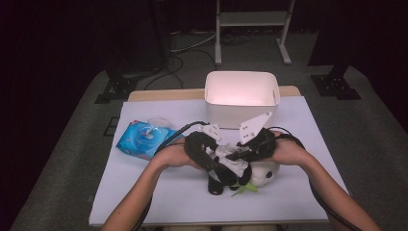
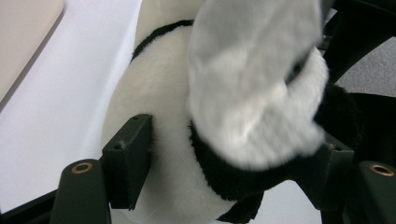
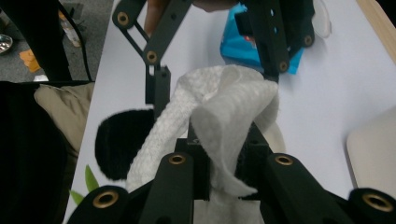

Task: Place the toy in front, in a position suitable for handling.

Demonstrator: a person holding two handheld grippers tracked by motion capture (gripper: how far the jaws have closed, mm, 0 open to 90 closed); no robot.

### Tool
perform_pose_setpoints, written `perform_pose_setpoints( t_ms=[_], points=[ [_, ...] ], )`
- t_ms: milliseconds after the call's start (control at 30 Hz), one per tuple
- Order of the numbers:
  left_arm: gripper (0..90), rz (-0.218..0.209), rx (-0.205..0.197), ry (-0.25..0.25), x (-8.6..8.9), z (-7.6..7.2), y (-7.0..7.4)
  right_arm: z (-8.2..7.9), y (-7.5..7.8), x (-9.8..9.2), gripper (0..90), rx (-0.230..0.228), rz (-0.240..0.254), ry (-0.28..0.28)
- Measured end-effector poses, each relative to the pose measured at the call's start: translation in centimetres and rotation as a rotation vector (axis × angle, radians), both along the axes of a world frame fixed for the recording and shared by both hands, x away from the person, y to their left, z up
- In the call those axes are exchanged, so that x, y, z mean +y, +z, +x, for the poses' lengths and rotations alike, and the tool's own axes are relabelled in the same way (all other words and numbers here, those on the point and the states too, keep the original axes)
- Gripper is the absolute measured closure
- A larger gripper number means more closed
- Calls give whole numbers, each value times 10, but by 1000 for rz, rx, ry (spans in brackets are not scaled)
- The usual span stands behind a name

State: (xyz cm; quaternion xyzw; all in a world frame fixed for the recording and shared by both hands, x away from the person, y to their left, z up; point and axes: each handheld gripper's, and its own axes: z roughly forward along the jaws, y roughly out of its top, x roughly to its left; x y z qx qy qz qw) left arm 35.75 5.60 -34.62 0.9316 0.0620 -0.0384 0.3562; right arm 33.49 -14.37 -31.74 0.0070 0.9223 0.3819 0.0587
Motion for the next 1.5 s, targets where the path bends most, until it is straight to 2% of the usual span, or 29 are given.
perform_pose_setpoints(
  t_ms=[100,200,300,367,433,733,833,1033,1067,1333,1500],
  points=[
    [284,-3,-1,1,0,-1,0,2,-1,5,781,-5,5,19],
    [283,-4,-1,-4,1,-1,-1,4,-4,13,781,10,7,31],
    [283,-14,5,1,2,-1,-1,5,-4,12,781,16,9,28],
    [283,-15,3,-1,3,-1,-1,5,-3,9,781,22,14,20],
    [283,-14,3,-2,3,-1,-1,6,-2,3,781,9,16,17],
    [282,-8,2,-7,4,-1,-1,11,-5,-34,771,5,-16,-90],
    [282,-4,2,-9,3,-1,0,11,-7,-38,749,-3,-29,-106],
    [282,4,-1,-11,3,-1,1,11,-7,-47,632,-21,-22,-127],
    [281,4,-1,-10,3,-2,1,10,-6,-50,591,-25,-19,-134],
    [281,6,2,-8,2,-2,1,8,1,-63,542,-49,0,-164],
    [280,12,2,-9,2,-2,1,5,6,-65,562,-80,17,-158]
  ],
)
